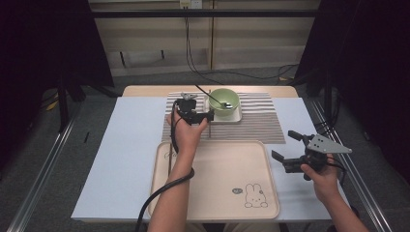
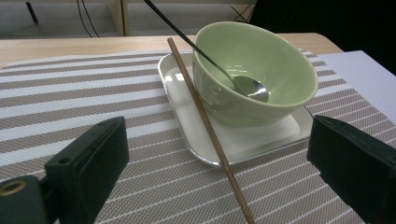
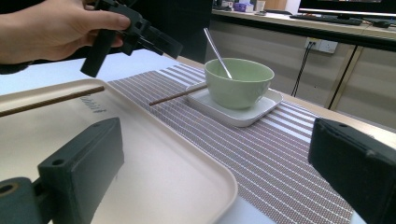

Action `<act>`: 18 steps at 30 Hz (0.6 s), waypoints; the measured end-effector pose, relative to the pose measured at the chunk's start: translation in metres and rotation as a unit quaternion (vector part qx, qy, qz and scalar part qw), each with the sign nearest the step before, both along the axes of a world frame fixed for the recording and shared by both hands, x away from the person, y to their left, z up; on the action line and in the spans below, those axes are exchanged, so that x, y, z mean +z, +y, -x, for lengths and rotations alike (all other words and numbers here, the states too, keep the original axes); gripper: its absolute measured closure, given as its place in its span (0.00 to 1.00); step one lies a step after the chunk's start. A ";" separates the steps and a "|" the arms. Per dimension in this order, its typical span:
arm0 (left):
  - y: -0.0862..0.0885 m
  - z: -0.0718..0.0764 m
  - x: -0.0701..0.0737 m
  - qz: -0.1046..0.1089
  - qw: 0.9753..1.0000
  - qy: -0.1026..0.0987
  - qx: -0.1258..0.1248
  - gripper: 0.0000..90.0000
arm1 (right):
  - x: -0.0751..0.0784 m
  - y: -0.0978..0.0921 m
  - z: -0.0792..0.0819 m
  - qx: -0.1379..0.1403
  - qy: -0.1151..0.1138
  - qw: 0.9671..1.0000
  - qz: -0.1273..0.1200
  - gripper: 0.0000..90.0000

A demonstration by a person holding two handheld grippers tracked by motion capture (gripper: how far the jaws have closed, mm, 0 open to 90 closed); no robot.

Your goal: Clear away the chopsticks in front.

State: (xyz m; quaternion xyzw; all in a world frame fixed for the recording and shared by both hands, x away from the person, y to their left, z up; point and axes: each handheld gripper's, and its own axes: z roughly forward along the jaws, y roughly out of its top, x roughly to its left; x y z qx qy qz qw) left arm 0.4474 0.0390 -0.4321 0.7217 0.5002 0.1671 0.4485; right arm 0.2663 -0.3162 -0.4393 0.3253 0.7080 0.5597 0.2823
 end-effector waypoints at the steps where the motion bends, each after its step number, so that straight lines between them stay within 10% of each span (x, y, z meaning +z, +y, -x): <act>1: -0.002 -0.002 -0.001 -0.002 1.000 0.002 0.000 0.06 | 0.000 0.000 0.000 0.000 -0.001 1.000 0.000 0.03; 18: -0.017 -0.025 -0.012 -0.008 0.999 0.031 -0.017 0.39 | 0.000 0.000 -0.001 0.002 -0.001 1.000 -0.003 0.03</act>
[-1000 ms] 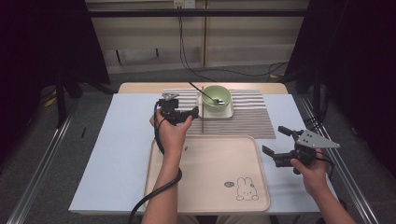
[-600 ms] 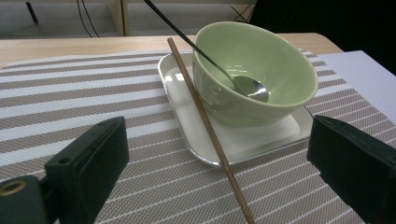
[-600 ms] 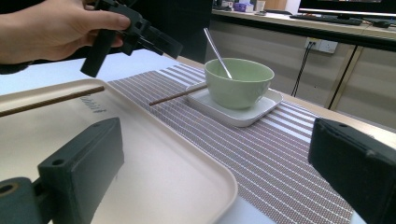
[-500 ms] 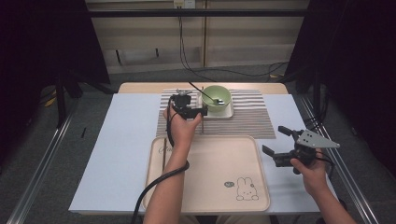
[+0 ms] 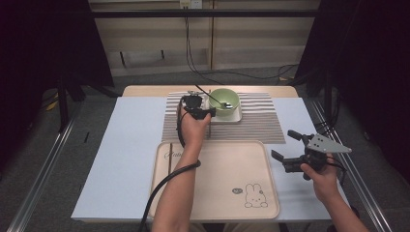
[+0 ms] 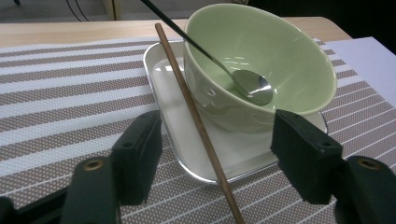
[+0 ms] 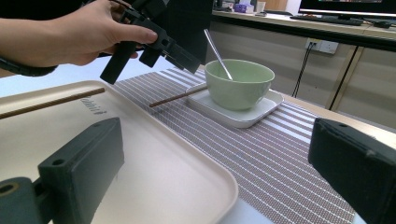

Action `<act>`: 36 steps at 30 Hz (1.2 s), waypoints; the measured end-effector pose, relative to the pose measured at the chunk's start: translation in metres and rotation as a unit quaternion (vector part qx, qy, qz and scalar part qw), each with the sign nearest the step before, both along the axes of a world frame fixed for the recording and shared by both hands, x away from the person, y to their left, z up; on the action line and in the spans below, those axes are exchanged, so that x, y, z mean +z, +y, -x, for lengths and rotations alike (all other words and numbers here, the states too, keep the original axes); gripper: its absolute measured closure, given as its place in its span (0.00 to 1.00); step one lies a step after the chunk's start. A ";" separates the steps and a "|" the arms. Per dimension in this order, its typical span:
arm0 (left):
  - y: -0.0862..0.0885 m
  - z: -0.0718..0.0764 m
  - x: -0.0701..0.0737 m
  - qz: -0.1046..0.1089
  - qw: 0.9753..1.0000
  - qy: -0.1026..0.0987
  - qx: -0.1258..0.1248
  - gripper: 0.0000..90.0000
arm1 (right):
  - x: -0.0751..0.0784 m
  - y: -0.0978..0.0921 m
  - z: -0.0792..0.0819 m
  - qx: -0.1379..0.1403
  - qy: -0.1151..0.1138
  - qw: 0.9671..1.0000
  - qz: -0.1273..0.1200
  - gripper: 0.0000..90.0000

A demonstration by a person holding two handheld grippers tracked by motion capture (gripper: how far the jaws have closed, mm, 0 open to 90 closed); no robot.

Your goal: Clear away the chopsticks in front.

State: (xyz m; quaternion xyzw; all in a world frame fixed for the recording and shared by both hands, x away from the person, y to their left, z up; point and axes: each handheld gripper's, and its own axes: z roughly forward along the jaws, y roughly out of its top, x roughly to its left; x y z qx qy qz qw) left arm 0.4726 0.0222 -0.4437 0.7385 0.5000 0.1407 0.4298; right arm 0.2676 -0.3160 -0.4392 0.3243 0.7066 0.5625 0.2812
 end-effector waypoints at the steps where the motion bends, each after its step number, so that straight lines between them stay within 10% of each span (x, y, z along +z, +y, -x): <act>1: -0.002 -0.001 -0.001 0.011 1.000 0.000 0.010 0.41 | 0.000 0.000 0.000 0.001 0.001 1.000 0.000 0.03; 20: -0.014 -0.014 -0.011 -0.038 0.998 0.033 0.033 0.77 | -0.001 0.001 -0.001 -0.002 0.003 1.000 0.001 0.03; 36: -0.023 -0.019 -0.022 -0.055 0.996 0.059 0.036 0.82 | 0.000 0.000 -0.002 0.000 0.003 1.000 0.001 0.03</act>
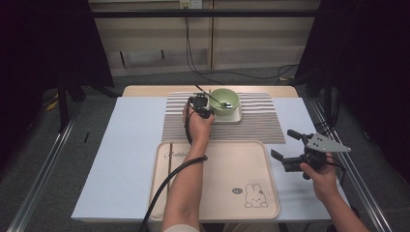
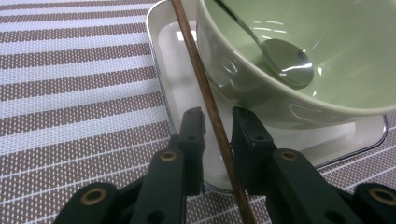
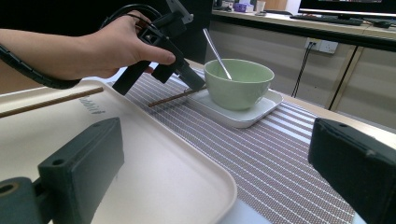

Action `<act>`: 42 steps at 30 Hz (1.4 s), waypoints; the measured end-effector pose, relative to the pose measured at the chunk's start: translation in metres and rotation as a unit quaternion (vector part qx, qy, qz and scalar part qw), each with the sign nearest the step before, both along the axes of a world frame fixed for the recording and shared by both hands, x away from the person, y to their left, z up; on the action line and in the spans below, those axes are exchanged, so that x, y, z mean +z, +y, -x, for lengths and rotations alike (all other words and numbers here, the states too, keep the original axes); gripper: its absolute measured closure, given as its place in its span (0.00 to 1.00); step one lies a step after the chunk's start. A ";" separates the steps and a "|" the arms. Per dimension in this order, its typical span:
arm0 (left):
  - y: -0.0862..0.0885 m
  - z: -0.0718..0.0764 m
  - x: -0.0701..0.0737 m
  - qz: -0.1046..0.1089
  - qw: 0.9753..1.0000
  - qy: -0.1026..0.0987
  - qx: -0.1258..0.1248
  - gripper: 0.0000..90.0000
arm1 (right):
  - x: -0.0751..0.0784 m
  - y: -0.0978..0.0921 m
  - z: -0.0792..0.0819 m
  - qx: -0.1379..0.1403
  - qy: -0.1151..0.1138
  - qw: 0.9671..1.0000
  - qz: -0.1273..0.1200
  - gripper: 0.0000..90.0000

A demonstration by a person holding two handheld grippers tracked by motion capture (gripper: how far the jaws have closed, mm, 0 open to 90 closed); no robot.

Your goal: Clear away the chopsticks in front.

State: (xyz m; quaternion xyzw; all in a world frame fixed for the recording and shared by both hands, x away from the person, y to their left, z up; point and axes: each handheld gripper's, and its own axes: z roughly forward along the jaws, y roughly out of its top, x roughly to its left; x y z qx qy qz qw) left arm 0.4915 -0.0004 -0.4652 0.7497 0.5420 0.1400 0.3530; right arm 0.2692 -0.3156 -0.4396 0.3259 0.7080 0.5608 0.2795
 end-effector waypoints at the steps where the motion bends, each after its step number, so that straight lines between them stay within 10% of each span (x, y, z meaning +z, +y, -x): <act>1: 0.001 0.000 0.000 0.001 1.000 0.002 -0.002 0.83 | 0.000 0.000 0.000 0.000 0.000 1.000 0.000 0.03; 20: 0.014 0.005 0.008 0.039 0.998 0.012 0.043 0.95 | 0.001 -0.001 0.000 0.001 -0.004 1.000 0.003 0.03; 42: 0.067 0.049 0.034 0.102 0.990 0.016 0.101 0.95 | 0.000 0.001 -0.001 0.009 0.005 1.000 0.006 0.03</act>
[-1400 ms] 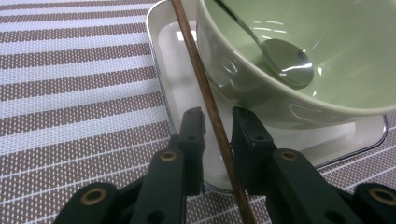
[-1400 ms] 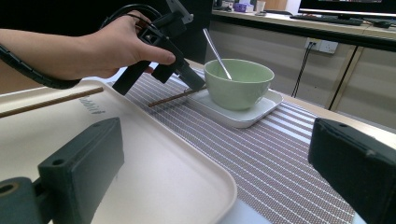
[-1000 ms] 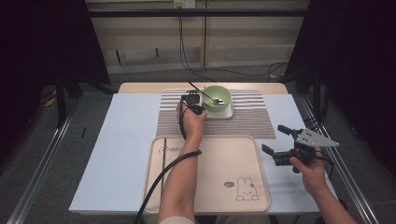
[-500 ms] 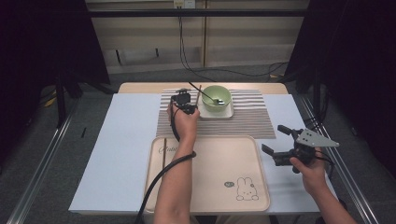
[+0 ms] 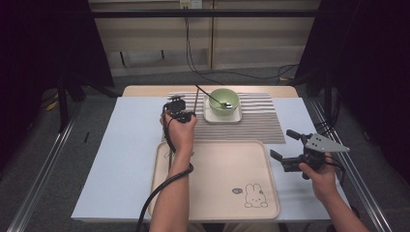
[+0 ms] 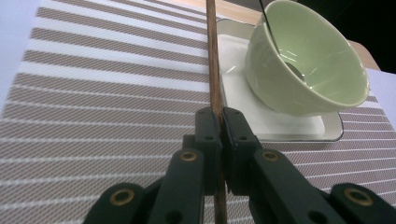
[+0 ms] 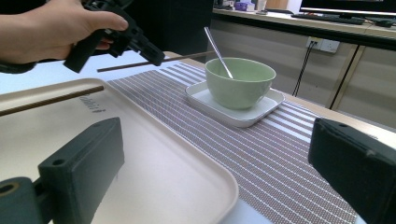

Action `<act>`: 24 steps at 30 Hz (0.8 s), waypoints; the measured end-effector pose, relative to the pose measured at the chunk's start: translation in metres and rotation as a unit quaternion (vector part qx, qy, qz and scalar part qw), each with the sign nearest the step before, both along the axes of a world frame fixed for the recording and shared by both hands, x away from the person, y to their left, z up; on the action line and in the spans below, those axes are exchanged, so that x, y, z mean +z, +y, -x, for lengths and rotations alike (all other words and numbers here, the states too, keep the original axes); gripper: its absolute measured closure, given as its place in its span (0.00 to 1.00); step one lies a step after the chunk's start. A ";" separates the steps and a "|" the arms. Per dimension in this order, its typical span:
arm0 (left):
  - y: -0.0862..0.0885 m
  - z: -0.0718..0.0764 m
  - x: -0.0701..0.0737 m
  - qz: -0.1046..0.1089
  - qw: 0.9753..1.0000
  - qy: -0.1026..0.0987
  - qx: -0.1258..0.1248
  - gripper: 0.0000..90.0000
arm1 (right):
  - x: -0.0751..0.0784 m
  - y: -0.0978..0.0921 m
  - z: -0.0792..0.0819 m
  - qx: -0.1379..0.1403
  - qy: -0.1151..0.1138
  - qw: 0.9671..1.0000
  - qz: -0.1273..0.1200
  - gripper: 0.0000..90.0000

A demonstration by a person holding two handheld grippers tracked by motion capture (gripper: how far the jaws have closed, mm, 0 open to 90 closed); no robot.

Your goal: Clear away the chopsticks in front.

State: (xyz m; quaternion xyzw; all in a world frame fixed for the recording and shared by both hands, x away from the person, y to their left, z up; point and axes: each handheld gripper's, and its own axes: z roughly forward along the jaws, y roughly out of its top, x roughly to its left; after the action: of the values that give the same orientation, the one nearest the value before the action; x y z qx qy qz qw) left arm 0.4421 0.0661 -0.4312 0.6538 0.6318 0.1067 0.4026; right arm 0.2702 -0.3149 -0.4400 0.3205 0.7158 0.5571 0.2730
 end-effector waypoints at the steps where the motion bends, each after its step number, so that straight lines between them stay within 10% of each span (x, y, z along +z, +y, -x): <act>1: 0.002 0.002 0.001 0.003 1.000 -0.001 0.001 0.95 | 0.000 0.000 0.000 0.000 0.000 1.000 0.000 0.03; 24: 0.050 0.064 0.010 0.031 0.998 -0.010 0.061 0.95 | -0.001 0.001 0.000 -0.006 -0.006 1.000 -0.002 0.03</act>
State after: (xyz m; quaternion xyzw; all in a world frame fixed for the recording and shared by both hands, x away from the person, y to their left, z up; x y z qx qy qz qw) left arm 0.3786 0.1160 -0.4217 0.6000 0.6693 0.1177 0.4221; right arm 0.2703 -0.3137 -0.4407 0.3218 0.7111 0.5588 0.2802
